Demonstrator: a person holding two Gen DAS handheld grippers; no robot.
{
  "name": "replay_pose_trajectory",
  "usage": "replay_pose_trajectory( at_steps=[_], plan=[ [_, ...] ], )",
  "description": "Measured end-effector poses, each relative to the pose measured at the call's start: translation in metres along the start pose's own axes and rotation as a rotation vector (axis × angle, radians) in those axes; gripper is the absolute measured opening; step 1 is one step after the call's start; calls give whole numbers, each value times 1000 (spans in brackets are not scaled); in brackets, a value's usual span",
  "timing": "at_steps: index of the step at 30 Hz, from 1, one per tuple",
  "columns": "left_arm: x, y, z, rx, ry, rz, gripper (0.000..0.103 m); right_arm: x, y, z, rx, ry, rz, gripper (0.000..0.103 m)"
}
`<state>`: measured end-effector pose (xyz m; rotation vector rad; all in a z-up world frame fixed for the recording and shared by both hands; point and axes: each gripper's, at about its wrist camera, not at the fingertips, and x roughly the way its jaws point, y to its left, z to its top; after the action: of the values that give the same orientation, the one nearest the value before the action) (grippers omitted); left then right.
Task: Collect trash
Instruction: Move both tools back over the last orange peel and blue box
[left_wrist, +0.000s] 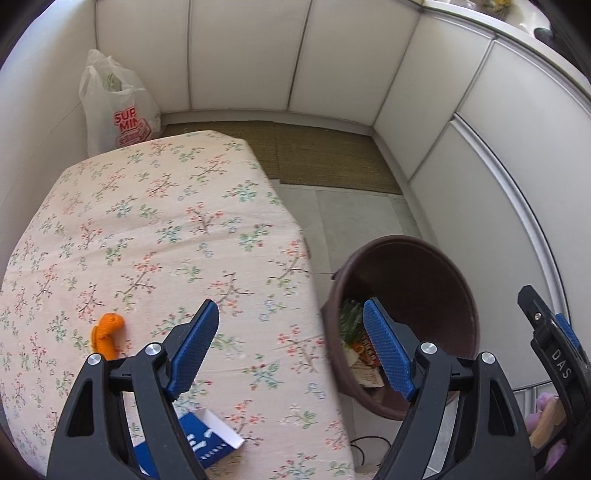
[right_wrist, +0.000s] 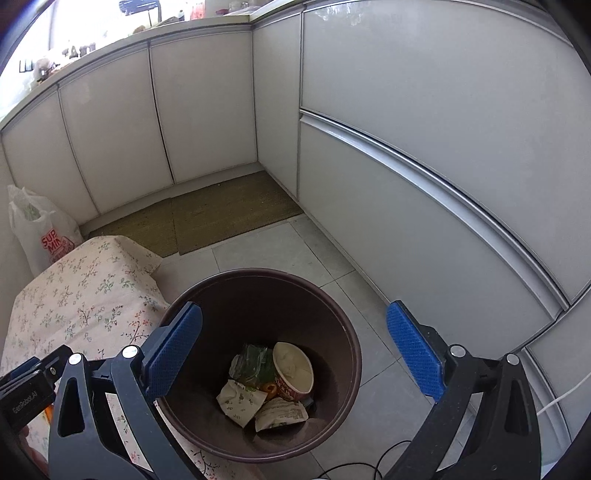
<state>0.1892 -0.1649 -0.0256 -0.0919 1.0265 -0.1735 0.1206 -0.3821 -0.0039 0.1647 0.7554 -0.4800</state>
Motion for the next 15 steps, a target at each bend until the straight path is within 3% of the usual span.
replay_pose_trajectory(
  at_steps=[15],
  plan=[
    [8,97,-6,-92,61,138,79,-6,66,-14,-165,15,45,96]
  ],
)
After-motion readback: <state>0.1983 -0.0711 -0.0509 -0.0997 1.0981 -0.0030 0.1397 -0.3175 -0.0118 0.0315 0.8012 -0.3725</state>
